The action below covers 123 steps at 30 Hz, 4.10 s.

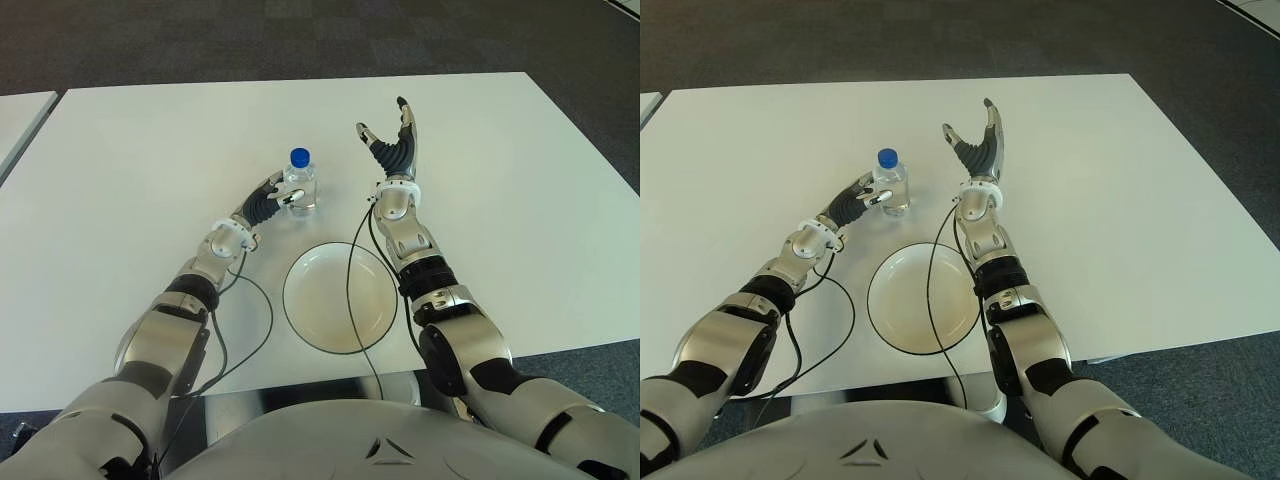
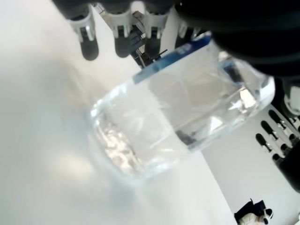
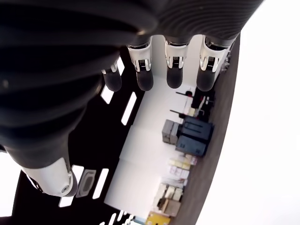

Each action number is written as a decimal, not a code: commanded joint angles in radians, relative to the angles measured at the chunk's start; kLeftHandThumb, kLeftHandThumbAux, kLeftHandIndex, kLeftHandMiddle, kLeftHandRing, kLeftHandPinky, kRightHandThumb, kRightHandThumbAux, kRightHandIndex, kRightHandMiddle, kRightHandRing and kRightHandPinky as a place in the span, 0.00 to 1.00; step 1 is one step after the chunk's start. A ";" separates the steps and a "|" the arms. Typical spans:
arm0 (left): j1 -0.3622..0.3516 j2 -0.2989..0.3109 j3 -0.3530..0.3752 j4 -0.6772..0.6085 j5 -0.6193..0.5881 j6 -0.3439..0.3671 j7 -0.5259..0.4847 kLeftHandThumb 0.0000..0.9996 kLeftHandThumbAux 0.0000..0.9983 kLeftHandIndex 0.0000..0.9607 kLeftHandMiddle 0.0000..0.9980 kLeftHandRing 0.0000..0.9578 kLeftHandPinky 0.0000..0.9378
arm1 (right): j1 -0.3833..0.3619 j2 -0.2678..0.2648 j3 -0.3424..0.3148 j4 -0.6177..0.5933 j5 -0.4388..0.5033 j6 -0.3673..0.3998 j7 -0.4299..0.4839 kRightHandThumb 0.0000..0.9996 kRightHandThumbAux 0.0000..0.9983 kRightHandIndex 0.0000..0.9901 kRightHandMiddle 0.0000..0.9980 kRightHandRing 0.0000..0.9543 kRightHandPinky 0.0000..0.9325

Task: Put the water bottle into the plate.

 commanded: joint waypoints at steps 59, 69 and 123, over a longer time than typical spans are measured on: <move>-0.220 -0.084 -0.056 0.043 0.094 0.179 0.203 0.64 0.26 0.00 0.00 0.00 0.04 | 0.123 0.010 -0.049 -0.172 -0.005 0.042 -0.011 0.35 0.71 0.00 0.00 0.00 0.00; -0.246 -0.073 -0.100 0.059 0.121 0.209 0.115 0.65 0.23 0.00 0.00 0.00 0.00 | 0.127 0.016 -0.058 -0.191 -0.006 0.059 -0.014 0.35 0.70 0.00 0.00 0.00 0.00; -0.314 -0.106 -0.200 0.154 0.223 0.317 0.227 0.74 0.35 0.34 0.34 0.35 0.41 | 0.179 0.011 -0.084 -0.286 -0.020 0.075 -0.065 0.32 0.71 0.02 0.00 0.00 0.00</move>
